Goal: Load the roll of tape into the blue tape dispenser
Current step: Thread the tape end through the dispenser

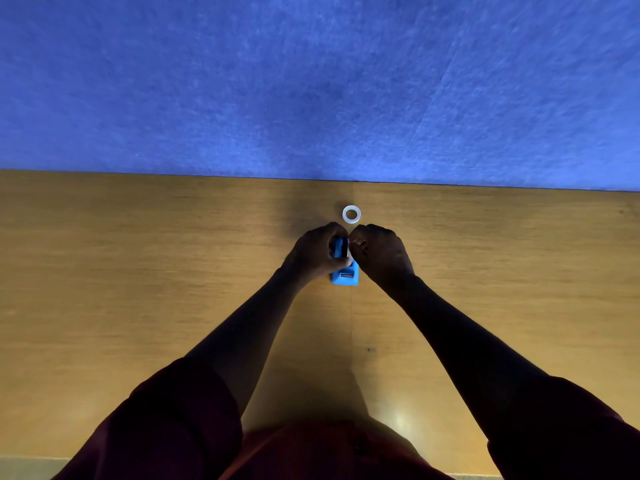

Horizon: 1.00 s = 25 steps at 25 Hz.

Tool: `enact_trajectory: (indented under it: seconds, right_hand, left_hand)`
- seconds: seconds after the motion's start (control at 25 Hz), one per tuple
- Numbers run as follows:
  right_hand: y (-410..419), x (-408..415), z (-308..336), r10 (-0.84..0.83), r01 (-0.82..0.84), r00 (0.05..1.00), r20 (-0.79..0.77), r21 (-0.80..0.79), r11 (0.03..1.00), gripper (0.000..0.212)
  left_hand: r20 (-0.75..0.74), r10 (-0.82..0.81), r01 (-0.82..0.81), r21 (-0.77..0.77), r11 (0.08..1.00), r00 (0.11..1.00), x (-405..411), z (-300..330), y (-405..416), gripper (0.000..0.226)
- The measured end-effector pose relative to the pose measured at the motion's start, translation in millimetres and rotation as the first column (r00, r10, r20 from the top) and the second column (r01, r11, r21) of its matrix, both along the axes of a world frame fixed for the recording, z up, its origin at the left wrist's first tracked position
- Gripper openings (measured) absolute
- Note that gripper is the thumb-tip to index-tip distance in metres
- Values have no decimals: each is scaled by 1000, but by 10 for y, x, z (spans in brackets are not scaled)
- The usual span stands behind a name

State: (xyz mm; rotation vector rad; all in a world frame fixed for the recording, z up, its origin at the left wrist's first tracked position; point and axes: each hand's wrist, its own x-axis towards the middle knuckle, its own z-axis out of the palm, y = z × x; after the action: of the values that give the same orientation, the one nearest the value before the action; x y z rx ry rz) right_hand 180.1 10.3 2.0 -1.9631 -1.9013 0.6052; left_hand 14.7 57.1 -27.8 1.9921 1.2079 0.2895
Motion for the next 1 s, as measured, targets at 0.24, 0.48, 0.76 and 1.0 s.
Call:
enact_trajectory:
  seconds: [0.24,0.48,0.76,1.0]
  right_hand:
    - [10,6,5,1,-1,999,33,-5,1000,12]
    - [28,9,6,42,-42,992,118,-8,999,17]
    - [31,-1,22,39,-38,994,107,-12,999,17]
    - [32,-2,20,54,-53,988,145,-10,999,17]
  left_hand:
    - [38,-6,7,-24,1000,999,3,7,24,47]
    - [18,-14,14,16,1000,1000,14,-14,17,50]
    - [32,-14,15,-8,1000,999,10,-21,29,49]
    - [-4,-27,27,29,999,1000,20,-33,47,49]
